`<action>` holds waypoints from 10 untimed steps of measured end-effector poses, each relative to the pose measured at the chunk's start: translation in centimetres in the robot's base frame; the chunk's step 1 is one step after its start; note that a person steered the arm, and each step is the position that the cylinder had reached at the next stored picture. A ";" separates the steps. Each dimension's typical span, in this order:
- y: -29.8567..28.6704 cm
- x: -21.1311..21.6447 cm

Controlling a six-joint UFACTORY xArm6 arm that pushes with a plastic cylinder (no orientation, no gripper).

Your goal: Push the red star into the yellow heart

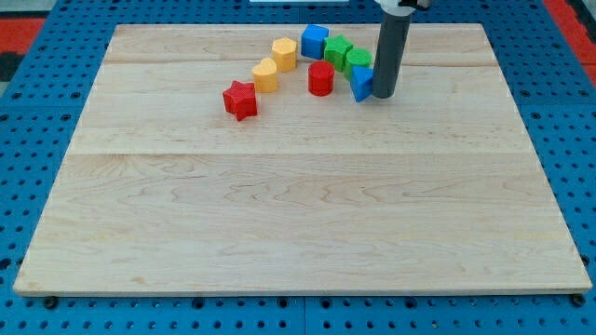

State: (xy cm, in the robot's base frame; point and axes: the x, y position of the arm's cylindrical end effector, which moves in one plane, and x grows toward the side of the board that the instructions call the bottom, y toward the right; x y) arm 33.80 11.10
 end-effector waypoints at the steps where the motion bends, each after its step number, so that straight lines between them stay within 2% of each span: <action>1: 0.6 0.0; 2: 1.3 2.0; 3: -0.9 4.5; 7: -19.6 7.3; 10: -20.7 3.3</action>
State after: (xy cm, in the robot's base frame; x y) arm 37.14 -9.61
